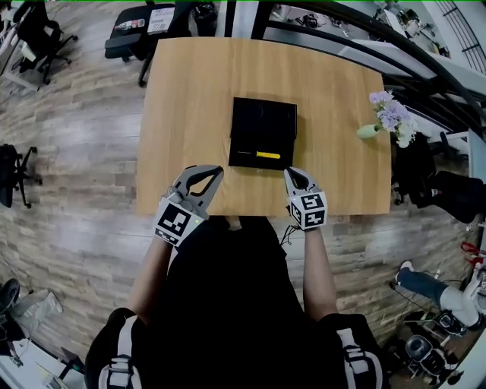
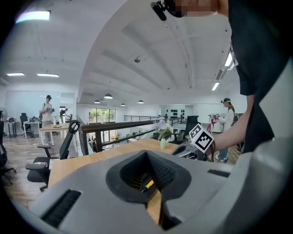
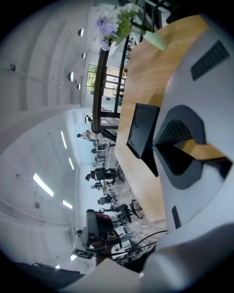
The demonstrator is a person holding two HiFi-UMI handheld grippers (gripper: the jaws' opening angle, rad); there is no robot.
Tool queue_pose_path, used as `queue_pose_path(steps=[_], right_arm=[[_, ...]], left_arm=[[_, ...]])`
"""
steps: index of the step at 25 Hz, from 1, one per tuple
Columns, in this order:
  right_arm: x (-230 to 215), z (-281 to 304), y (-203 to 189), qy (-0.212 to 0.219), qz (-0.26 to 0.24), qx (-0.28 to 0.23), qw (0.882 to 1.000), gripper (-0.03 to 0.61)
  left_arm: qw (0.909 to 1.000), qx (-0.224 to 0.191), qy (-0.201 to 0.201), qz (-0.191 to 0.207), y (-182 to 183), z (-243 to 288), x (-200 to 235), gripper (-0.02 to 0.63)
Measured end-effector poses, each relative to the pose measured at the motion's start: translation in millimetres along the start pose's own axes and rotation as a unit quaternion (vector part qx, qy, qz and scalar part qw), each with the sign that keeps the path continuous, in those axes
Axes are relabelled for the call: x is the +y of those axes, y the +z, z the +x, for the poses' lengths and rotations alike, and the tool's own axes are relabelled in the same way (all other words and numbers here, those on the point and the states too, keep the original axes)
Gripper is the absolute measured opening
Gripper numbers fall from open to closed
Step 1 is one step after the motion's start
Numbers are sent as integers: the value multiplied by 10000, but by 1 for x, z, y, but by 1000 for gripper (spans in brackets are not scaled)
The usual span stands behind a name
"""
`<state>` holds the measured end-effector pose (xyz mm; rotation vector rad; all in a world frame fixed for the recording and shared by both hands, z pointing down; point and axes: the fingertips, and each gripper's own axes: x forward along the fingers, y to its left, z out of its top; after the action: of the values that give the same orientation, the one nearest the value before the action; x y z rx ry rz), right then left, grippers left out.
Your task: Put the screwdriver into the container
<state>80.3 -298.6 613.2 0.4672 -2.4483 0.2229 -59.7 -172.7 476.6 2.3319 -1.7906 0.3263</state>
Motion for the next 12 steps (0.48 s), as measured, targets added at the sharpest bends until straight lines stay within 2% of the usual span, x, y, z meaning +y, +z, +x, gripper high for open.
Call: queue_pose_path(steps=[8,12], right_arm=[[23,-45,15,-552,193,-661,9961,25],[42,-64,23,-560,390,-1102,9916,25]], left_arm=[[9980,-36,-590,224,-6,-10,-13,21],[9968,-82,-741,293,-8,-20,-14,21]])
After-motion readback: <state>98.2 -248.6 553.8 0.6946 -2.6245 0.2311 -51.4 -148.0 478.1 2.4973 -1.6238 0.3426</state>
